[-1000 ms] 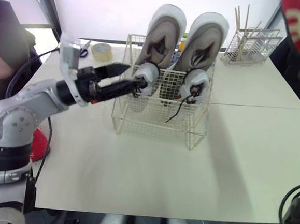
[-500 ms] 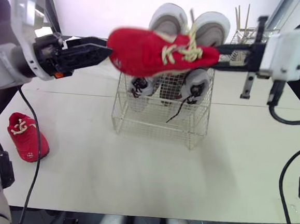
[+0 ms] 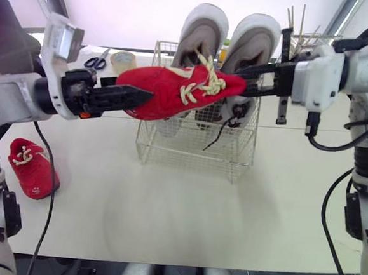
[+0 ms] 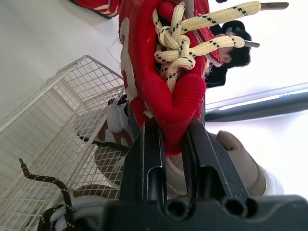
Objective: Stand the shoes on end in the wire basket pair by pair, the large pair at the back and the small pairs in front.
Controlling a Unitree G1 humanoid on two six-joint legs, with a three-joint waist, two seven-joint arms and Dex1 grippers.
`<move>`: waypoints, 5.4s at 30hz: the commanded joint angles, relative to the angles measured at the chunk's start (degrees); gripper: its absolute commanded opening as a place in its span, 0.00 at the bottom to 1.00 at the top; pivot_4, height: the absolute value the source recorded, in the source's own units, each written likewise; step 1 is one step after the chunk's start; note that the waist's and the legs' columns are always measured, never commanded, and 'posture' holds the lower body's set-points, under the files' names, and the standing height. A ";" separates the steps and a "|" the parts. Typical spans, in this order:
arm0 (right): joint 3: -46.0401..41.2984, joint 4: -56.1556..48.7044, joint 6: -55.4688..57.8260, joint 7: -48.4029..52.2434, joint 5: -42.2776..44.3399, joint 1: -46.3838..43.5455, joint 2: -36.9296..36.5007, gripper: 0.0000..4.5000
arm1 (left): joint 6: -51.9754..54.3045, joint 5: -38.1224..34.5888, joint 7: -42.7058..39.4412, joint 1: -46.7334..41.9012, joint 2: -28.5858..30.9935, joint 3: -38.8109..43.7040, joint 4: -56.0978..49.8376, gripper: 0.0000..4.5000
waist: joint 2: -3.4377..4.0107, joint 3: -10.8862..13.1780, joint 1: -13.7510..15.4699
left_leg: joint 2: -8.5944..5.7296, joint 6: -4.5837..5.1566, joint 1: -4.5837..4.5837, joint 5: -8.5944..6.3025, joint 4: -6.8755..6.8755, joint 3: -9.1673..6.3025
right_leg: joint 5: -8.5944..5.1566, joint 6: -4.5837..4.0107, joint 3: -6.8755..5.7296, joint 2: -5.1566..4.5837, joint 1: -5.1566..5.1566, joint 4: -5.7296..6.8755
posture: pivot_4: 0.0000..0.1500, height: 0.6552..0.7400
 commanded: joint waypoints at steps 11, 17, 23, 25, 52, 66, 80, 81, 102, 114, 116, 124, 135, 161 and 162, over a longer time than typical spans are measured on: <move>-5.39 -8.57 28.47 -0.32 10.77 0.08 -6.58 0.66 | -2.00 -4.40 6.99 3.52 -7.10 5.53 -1.20 0.06 | 0.00 0.00 0.06 | 0.01 -0.01 -0.02 0.01 -0.02 -0.02 | 0.00 0.00 0.01 -0.01 -0.05 0.04 | 1.00 1.00; -23.69 -11.68 70.45 -13.86 38.00 8.38 -11.30 0.99 | -7.55 -12.31 16.61 9.11 -13.71 9.87 -6.61 0.06 | -0.03 -0.01 1.15 | -0.01 0.41 -0.06 -0.26 0.02 -0.11 | 0.00 -0.03 0.00 -0.07 0.03 -0.09 | 1.00 1.00; -35.30 -14.59 83.64 -39.51 64.59 17.52 1.89 0.99 | -12.34 -16.24 22.37 9.47 -18.50 8.18 -9.01 0.06 | -0.07 -0.08 1.20 | 0.02 0.40 -0.02 -0.24 0.02 -0.09 | 0.04 -0.08 0.01 -0.05 0.06 -0.05 | 1.00 1.00; -34.66 -16.29 81.97 -48.15 70.89 19.60 6.72 0.99 | -13.50 -16.76 23.29 8.91 -19.71 7.21 -9.17 0.06 | -0.08 -0.09 1.18 | 0.01 0.39 -0.02 -0.21 0.02 -0.08 | 0.04 -0.08 0.01 -0.04 0.05 -0.03 | 1.00 1.00; -17.55 -22.06 59.43 -73.10 79.94 15.18 27.57 0.11 | -16.22 -18.55 28.07 10.74 -20.32 -0.68 -10.35 0.17 | -0.07 -0.10 -0.07 | 0.04 0.12 -0.03 -0.02 0.12 -0.11 | 0.04 -0.08 0.02 0.11 0.03 0.08 | 1.00 1.00; -9.93 -14.70 64.12 -27.04 51.45 12.69 -10.99 0.11 | -13.73 -3.86 8.81 19.96 1.60 2.70 -11.78 0.99 | -0.03 -0.06 -0.03 | 0.05 0.43 -0.03 -0.22 -0.01 -0.08 | -0.06 -0.27 0.02 0.08 0.05 -0.18 | 1.00 1.00; 0.50 -7.92 42.31 -4.28 20.52 15.24 -9.93 0.11 | -14.63 -1.87 10.77 22.66 -0.33 4.63 -15.73 0.99 | -0.03 -0.05 0.11 | 0.07 0.40 -0.08 -0.26 -0.09 -0.03 | 0.03 -0.10 0.03 0.00 -0.04 -0.21 | 1.00 1.00; 0.63 -8.23 43.32 -3.97 20.29 15.63 -9.96 0.11 | -14.57 -1.99 11.10 22.79 -0.46 4.78 -16.00 0.99 | -0.03 -0.05 0.19 | 0.06 0.39 -0.08 -0.26 -0.08 -0.04 | 0.03 -0.10 0.02 0.00 -0.03 -0.21 | 1.00 1.00; -3.79 -11.70 41.65 -0.24 10.26 17.68 -17.38 1.00 | -15.27 0.03 14.22 25.32 -1.39 6.52 -17.81 1.00 | -0.03 -0.04 0.17 | 0.03 0.39 -0.06 -0.26 -0.04 -0.04 | 0.03 -0.10 0.02 -0.03 0.00 -0.17 | 1.00 1.00; -4.83 -3.34 47.59 8.61 24.23 -8.99 -2.26 1.00 | -14.12 4.41 25.84 34.31 3.64 17.83 -21.68 1.00 | 0.09 0.02 -0.28 | 0.13 0.24 -0.01 -0.34 -0.20 -0.05 | -0.02 -0.19 -0.03 0.02 -0.06 -0.16 | 1.00 1.00; -3.59 -3.17 46.70 10.29 25.54 -10.00 2.81 1.00 | -12.77 4.15 30.96 34.99 4.23 20.26 -22.04 1.00 | 0.07 0.01 -0.14 | 0.12 0.24 -0.01 -0.34 -0.16 -0.05 | -0.01 -0.18 -0.03 0.02 -0.03 -0.16 | 1.00 1.00; 10.04 4.55 27.06 14.04 21.54 -6.97 13.36 1.00 | 1.87 -8.13 66.20 48.72 9.72 45.06 -25.09 1.00 | -0.17 -0.03 -0.35 | 0.02 0.27 0.01 -0.35 -0.11 -0.08 | 0.00 -0.16 -0.01 -0.01 -0.19 0.03 | 1.00 1.00; 16.05 8.15 22.76 14.04 25.90 -6.06 13.11 1.00 | 0.55 -14.83 79.90 68.69 6.97 61.86 -11.99 1.00 | -0.20 -0.03 0.12 | 0.05 0.10 0.35 -0.30 -0.20 -0.12 | -0.03 -0.21 0.00 0.08 -0.06 0.15 | 1.00 1.00; 4.11 -5.38 38.25 10.24 21.75 0.01 8.83 1.00 | -7.73 25.17 44.93 26.67 10.70 16.30 31.40 1.00 | -0.36 -0.11 -0.38 | 0.06 0.05 0.55 -0.27 -0.57 -0.09 | 0.01 -0.23 0.02 0.03 0.01 -0.04 | 1.00 1.00; 3.86 -5.72 38.59 10.08 21.63 0.13 8.70 1.00 | -7.41 26.02 44.40 26.63 10.22 16.03 31.51 1.00 | -0.36 -0.11 -0.42 | 0.06 0.05 0.55 -0.27 -0.59 -0.09 | 0.01 -0.23 0.02 0.03 0.01 -0.04 | 1.00 1.00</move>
